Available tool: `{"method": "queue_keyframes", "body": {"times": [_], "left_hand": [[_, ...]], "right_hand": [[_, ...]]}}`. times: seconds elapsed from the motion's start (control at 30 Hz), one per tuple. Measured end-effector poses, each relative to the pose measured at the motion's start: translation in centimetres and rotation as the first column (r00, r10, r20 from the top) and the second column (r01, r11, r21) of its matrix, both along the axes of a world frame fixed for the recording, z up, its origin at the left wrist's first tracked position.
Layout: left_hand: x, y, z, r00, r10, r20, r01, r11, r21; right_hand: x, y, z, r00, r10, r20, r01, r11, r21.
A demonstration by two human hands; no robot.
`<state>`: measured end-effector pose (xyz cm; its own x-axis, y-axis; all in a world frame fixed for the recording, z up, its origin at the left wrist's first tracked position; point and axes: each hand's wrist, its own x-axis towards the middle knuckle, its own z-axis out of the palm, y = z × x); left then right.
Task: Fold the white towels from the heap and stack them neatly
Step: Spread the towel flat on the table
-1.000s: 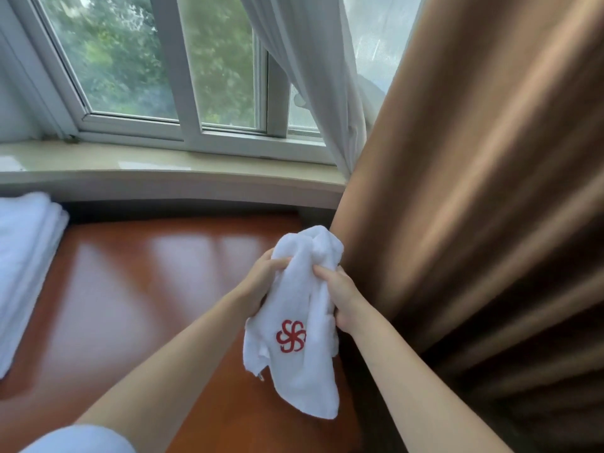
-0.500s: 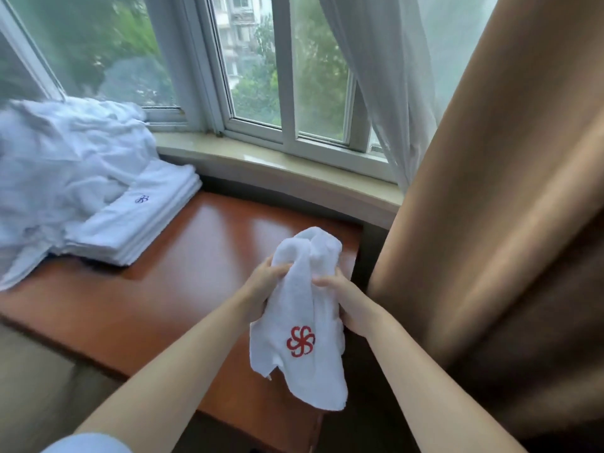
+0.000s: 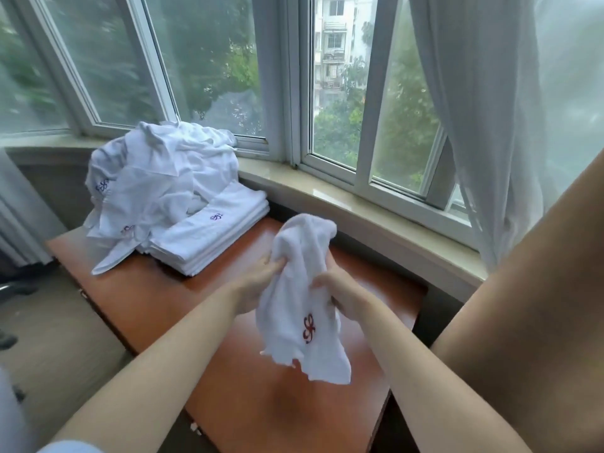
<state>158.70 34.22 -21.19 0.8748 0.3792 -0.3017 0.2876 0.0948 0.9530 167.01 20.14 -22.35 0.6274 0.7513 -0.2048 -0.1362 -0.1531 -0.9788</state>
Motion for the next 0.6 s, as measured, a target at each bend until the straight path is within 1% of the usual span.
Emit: {"method": "queue_keyframes", "body": {"times": [0.03, 0.07, 0.1, 0.13, 0.17, 0.23, 0.27, 0.3, 0.33, 0.37, 0.4, 0.43, 0.47, 0.5, 0.53, 0.6], "left_hand": [[1.2, 1.9, 0.9, 0.994, 0.063, 0.089, -0.066, 0.998, 0.022], [2.0, 3.4, 2.8, 0.987, 0.083, 0.14, -0.089, 0.995, 0.034], [2.9, 5.0, 4.5, 0.972, 0.111, 0.208, -0.128, 0.989, 0.07], [3.4, 6.6, 5.9, 0.959, 0.128, 0.251, -0.16, 0.981, 0.112], [3.9, 8.2, 6.6, 0.962, 0.151, 0.229, -0.189, 0.97, 0.154], [3.9, 10.8, 4.4, 0.974, 0.219, 0.051, -0.225, 0.94, 0.255], [3.6, 11.7, 2.2, 0.969, 0.246, -0.039, -0.227, 0.938, 0.263], [3.3, 12.6, -0.4, 0.964, 0.233, -0.128, -0.196, 0.948, 0.25], [2.8, 13.0, -3.0, 0.949, 0.187, -0.252, -0.125, 0.962, 0.243], [2.1, 13.0, -5.5, 0.913, 0.123, -0.388, -0.032, 0.972, 0.231], [1.1, 12.5, -7.8, 0.848, 0.063, -0.525, 0.059, 0.975, 0.212], [0.2, 11.9, -10.0, 0.778, 0.017, -0.628, 0.14, 0.97, 0.2], [-0.7, 11.2, -11.9, 0.712, 0.001, -0.702, 0.197, 0.959, 0.202], [-1.5, 10.5, -13.4, 0.661, 0.002, -0.751, 0.245, 0.945, 0.218], [-2.2, 9.7, -14.3, 0.612, 0.01, -0.791, 0.275, 0.935, 0.225], [-3.4, 8.4, -15.4, 0.544, 0.021, -0.839, 0.293, 0.932, 0.214]], "right_hand": [[1.5, 1.4, 1.6, 0.999, 0.007, 0.049, -0.011, 0.996, 0.088], [3.3, 3.0, 4.0, 0.996, -0.011, 0.083, -0.004, 0.985, 0.173], [4.7, 4.5, 6.5, 0.993, -0.064, 0.096, 0.045, 0.98, 0.196], [6.2, 5.9, 8.0, 0.981, -0.154, 0.12, 0.127, 0.97, 0.208], [7.3, 6.7, 8.4, 0.948, -0.257, 0.185, 0.221, 0.955, 0.196], [8.7, 7.0, 6.4, 0.854, -0.385, 0.349, 0.389, 0.919, 0.062], [9.0, 6.6, 4.2, 0.819, -0.391, 0.42, 0.448, 0.893, -0.042], [8.9, 6.1, 1.5, 0.833, -0.345, 0.433, 0.457, 0.869, -0.188], [8.6, 5.5, -1.5, 0.877, -0.283, 0.387, 0.424, 0.836, -0.348], [7.8, 4.6, -4.7, 0.936, -0.206, 0.285, 0.331, 0.789, -0.517], [6.8, 3.6, -7.5, 0.978, -0.141, 0.153, 0.207, 0.731, -0.65], [5.7, 2.6, -9.9, 0.994, -0.104, 0.034, 0.096, 0.677, -0.73], [4.8, 1.6, -11.8, 0.995, -0.09, -0.047, 0.021, 0.641, -0.767], [4.2, 0.8, -13.1, 0.992, -0.091, -0.091, -0.016, 0.618, -0.786], [4.0, 0.1, -14.0, 0.989, -0.1, -0.108, -0.026, 0.602, -0.798], [4.3, -0.7, -15.1, 0.987, -0.088, -0.134, -0.057, 0.586, -0.808]]}}
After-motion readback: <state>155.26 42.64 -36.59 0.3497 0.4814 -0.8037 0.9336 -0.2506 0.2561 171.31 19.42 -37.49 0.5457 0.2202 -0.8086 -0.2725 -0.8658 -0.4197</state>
